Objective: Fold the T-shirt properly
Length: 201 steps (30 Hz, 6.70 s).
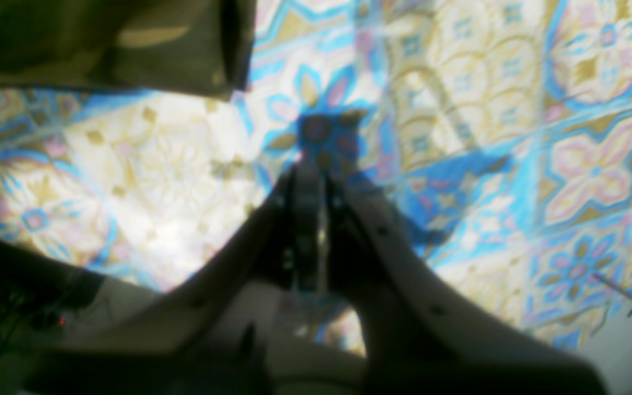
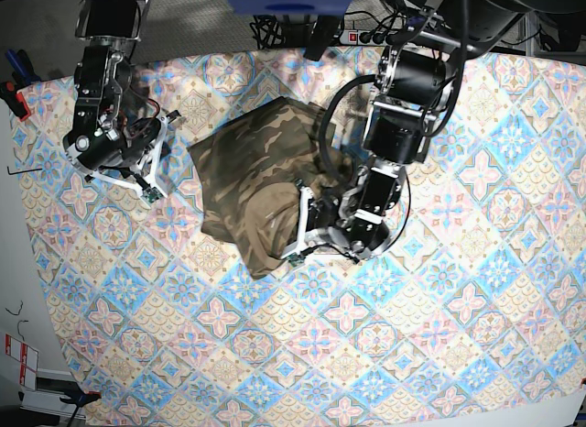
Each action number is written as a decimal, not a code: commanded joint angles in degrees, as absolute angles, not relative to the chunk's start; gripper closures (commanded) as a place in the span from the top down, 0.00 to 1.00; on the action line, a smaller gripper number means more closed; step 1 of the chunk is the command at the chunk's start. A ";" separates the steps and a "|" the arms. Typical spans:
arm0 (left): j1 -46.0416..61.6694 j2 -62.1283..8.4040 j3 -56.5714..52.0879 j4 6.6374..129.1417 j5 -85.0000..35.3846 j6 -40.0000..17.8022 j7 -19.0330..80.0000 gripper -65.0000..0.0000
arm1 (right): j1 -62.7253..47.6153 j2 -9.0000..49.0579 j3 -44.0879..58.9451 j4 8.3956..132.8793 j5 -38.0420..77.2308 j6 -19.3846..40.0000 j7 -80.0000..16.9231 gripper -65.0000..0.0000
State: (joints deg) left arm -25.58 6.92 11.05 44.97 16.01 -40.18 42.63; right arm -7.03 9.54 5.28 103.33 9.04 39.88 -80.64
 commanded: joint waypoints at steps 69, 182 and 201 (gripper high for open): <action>31.78 6.11 -23.69 108.00 8.84 -40.00 -2.77 0.00 | -29.41 4.35 15.87 113.01 9.01 21.85 -58.33 0.03; 6.64 -2.86 -33.01 10.15 49.36 -16.48 -1.36 0.00 | -6.64 4.62 10.24 0.00 -3.12 16.75 2.95 0.03; 4.18 -2.68 -33.10 4.88 57.01 1.98 -3.82 0.00 | -6.64 5.41 2.95 0.00 -7.25 -8.48 5.67 0.03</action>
State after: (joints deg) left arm 4.25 -2.57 -33.10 4.78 57.04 1.32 -3.51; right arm -6.37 5.06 2.87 0.10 -7.18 -8.21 5.34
